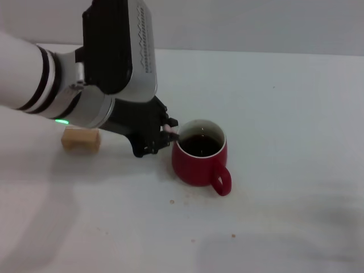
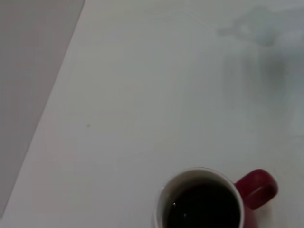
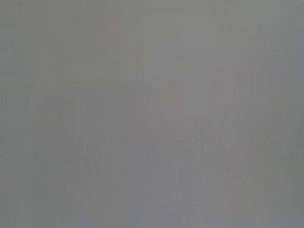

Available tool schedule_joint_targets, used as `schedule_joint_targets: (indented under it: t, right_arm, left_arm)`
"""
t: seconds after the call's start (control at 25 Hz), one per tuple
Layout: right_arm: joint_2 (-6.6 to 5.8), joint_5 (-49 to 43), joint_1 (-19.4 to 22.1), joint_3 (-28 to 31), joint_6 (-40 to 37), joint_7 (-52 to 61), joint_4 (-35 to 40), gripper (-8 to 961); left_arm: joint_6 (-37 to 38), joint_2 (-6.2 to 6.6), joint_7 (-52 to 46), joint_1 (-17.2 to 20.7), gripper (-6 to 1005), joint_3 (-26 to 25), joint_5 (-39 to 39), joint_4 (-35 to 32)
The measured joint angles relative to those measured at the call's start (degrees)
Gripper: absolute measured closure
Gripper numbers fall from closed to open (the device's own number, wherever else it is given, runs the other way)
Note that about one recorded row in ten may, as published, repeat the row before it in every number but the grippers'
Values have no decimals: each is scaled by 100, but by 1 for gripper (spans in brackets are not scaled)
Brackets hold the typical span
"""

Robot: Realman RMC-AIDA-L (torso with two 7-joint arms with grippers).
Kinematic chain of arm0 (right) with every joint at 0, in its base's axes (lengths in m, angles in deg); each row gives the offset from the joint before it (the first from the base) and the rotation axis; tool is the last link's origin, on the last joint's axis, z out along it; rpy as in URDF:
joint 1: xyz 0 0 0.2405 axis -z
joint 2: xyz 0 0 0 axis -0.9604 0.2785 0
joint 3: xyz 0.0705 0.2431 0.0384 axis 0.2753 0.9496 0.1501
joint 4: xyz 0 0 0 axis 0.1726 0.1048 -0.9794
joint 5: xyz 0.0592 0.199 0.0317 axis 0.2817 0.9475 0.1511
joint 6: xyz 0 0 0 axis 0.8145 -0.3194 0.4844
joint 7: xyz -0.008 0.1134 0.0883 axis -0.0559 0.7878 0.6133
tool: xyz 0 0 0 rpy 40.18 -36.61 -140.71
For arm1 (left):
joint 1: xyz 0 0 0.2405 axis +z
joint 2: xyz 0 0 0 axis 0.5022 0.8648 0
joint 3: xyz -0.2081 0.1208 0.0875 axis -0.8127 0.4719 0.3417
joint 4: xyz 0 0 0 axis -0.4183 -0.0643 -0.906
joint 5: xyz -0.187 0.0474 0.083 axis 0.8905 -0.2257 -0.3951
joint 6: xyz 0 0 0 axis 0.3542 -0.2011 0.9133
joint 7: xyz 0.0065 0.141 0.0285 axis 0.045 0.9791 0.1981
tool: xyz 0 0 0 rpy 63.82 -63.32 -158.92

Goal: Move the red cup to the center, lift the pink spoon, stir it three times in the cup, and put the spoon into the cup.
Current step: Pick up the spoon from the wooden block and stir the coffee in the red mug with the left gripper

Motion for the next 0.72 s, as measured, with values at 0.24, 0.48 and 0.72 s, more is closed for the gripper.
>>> schedule_joint_targets:
  t: [0.24,0.48,0.72]
  right_arm:
    - [0,0,18,0,4,0,-2,954]
    - [0,0,30,-13,8,0,-1,954]
    - [0,-4,15,-68,9,0,-1,954]
  left_arm:
    - [208,-12,27,-335,827,-57,22,-450]
    - [381,-34,40,-505,827,86,269,-608]
    - [403,-35,-19,-426,827,455,465,-468]
